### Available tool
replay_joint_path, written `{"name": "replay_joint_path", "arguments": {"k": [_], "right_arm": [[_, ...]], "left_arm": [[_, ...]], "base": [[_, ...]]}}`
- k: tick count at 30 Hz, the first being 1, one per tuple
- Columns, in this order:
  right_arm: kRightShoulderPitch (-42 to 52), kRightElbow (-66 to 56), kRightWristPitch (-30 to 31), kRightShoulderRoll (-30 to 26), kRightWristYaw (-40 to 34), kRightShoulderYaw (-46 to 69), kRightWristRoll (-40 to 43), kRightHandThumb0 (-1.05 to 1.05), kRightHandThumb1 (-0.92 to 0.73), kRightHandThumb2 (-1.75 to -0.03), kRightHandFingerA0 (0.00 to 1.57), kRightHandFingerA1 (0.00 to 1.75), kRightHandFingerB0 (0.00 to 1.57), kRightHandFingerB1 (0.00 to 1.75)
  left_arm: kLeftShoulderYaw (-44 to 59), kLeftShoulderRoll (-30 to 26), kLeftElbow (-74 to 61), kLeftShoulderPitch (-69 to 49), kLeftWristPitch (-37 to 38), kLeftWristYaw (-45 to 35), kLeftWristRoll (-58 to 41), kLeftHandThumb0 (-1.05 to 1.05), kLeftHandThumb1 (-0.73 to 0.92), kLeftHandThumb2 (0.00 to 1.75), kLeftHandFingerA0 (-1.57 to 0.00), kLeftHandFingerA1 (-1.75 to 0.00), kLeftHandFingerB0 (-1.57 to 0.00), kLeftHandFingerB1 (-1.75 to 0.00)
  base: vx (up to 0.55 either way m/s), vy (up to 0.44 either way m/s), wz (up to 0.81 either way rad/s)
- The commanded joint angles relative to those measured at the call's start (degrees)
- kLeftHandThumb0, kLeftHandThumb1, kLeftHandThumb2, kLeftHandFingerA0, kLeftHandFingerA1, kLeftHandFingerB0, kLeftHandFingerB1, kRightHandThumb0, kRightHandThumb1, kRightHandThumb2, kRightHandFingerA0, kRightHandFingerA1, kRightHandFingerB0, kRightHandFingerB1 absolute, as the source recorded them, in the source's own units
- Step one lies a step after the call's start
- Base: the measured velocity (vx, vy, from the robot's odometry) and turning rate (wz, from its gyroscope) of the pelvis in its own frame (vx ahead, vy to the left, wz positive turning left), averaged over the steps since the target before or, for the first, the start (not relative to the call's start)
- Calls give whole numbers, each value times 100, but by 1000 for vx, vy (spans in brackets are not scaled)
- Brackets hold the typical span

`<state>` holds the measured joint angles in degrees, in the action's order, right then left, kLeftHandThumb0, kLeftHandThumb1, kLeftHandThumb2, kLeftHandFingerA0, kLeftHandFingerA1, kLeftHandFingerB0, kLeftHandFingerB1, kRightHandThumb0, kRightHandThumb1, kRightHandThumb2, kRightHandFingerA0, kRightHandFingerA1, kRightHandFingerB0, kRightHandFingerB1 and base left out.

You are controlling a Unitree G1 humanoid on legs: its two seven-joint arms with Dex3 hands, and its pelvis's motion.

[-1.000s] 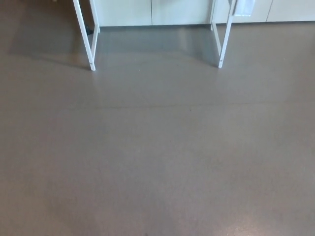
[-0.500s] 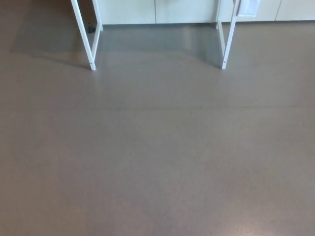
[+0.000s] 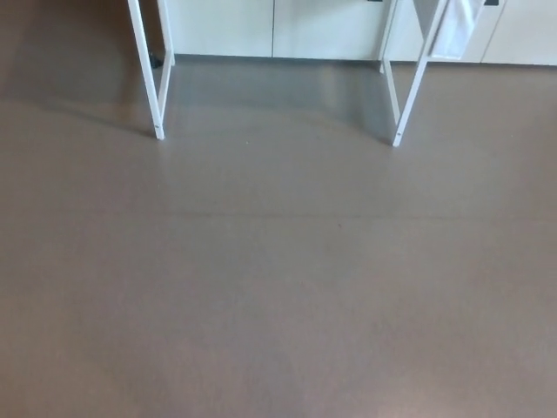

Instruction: The robot walk towards a table in front and then clicks the light switch button using the right hand's index finger

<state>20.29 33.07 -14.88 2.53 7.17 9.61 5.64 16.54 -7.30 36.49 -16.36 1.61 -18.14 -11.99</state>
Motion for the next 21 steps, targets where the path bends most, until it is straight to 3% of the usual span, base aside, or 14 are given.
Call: {"name": "replay_joint_path", "arguments": {"k": [1, 10, 13, 14, 15, 16, 17, 21], "right_arm": [[-46, -2, 19, -125, -34, 39, 27, -6, -54, -78, 52, 87, 35, 68], [-246, 63, 206, -81, 68, 119, 214, -8, -53, -80, 50, 86, 33, 69], [-268, 68, 219, -128, 0, 103, 125, -10, -56, -76, 47, 88, 34, 69], [-238, 78, 202, -147, 42, 111, 139, -10, -47, -96, 52, 79, 32, 66], [-254, 97, 219, -146, 35, 120, 148, -9, -47, -96, 51, 79, 31, 65], [-306, 141, 221, -144, -5, 121, 128, -10, -59, -73, 49, 88, 32, 67], [-339, 136, 242, -144, -31, 122, 118, -9, -57, -75, 51, 87, 31, 66], [-372, 134, 257, -163, -18, 162, 150, -9, -57, -78, 50, 86, 31, 67]], "left_arm": [[-47, -34, -120, 9, -14, 161, 59, -74, 73, 70, -28, -94, -25, -73], [-112, -96, -219, 78, -72, 113, 20, -78, 73, 71, -23, -95, -22, -75], [-90, -86, 82, 265, 25, 173, 30, -75, 71, 71, -30, -102, -28, -80], [-113, -86, 102, 247, 57, 164, 54, -75, 72, 71, -31, -105, -28, -81], [-121, -111, 134, 268, 52, 118, 49, -74, 74, 75, -27, -101, -26, -81], [-127, -127, 152, 307, 25, 129, 52, -74, 73, 76, -29, -104, -27, -83], [-130, -138, 164, 351, 0, 141, 53, -77, 74, 77, -29, -110, -30, -91], [-156, -146, 256, 435, -6, 110, 24, -79, 72, 78, -30, -111, -30, -92]], "base": [[162, -134, 6], [164, -141, 5], [120, 1, -10], [121, 45, -15], [125, 52, -10], [83, 134, -8], [180, 177, -14], [198, 224, -8]]}}
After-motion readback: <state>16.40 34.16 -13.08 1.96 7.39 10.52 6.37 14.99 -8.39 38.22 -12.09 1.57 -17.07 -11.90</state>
